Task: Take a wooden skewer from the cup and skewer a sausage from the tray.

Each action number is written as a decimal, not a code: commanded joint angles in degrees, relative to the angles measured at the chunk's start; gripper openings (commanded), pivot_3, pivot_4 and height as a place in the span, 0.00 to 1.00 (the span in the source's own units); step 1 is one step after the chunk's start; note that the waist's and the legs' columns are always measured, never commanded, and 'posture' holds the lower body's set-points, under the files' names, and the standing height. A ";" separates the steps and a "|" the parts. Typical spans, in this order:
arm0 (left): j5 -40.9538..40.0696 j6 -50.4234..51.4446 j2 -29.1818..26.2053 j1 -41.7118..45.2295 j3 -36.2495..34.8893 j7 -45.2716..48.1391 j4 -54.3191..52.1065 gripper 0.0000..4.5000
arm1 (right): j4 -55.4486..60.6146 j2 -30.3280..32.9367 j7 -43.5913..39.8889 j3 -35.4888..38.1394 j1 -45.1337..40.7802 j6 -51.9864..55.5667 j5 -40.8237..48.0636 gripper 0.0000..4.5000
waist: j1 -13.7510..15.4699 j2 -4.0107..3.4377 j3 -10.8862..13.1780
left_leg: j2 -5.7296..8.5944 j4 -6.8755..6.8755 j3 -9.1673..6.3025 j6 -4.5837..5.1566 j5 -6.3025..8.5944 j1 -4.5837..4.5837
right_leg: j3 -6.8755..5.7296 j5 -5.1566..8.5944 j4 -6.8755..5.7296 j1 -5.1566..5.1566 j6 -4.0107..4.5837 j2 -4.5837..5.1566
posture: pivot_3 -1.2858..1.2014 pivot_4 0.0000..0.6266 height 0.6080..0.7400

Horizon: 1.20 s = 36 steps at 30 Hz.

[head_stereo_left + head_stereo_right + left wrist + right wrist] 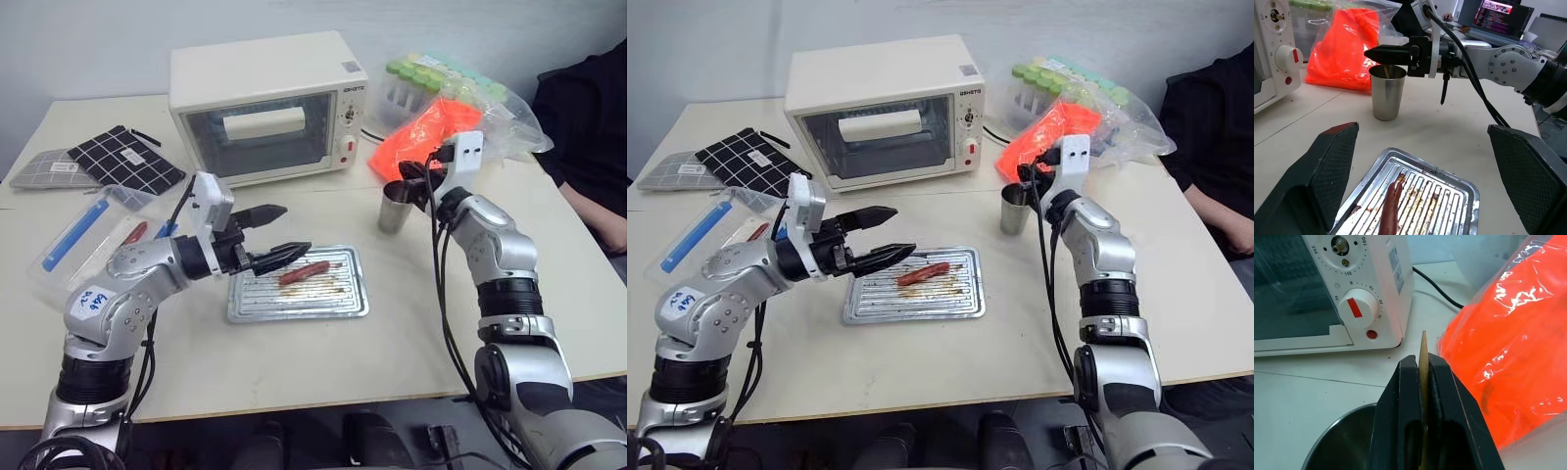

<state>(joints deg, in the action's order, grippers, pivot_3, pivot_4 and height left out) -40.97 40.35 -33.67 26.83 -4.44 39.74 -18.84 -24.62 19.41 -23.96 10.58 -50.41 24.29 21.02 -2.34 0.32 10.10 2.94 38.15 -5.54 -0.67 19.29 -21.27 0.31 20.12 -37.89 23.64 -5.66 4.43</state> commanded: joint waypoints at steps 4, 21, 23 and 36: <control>1.80 -2.76 1.32 2.13 0.69 1.19 0.78 1.00 | 13.13 2.25 2.59 4.04 -2.75 9.46 5.41 0.01 | 0.21 0.00 0.00 | 0.01 0.02 -0.01 0.00 0.00 -0.01 | 0.00 0.00 0.00 0.00 0.00 0.01 | 0.52 0.24 1.00; 6.45 -9.87 17.80 6.63 1.73 -10.94 2.71 1.00 | 25.32 -17.51 39.70 24.84 -14.29 37.55 41.51 0.01 | 0.32 -0.04 -0.01 | 0.02 0.03 -0.06 0.00 0.00 -0.07 | 0.00 0.00 -0.14 0.09 0.00 0.04 | 0.52 0.24 1.00; 6.56 -10.32 19.92 7.21 1.51 -12.52 3.44 1.00 | 26.03 -19.00 42.77 24.78 -13.89 37.26 44.04 0.01 | 0.29 -0.04 -0.01 | 0.04 0.05 -0.06 0.00 0.00 -0.08 | -0.01 0.00 -0.15 0.09 0.00 0.04 | 0.52 0.24 1.00; 9.26 -11.00 21.85 4.96 3.24 -14.24 3.84 1.00 | 30.92 -26.97 65.50 19.56 -5.94 29.80 64.36 0.01 | -1.05 -0.07 -0.02 | 0.03 0.00 -0.06 0.01 -0.01 -0.06 | 0.01 0.00 -0.20 0.10 0.00 0.02 | 0.52 0.24 1.00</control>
<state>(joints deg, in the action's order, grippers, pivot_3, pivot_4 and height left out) -31.85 29.76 -11.71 32.31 -1.25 25.71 -12.58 2.89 -6.36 40.08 32.09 -56.53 56.14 81.91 -3.39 0.25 10.08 2.97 38.13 -5.60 -0.65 19.28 -21.33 0.33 20.12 -38.09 23.75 -5.66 4.44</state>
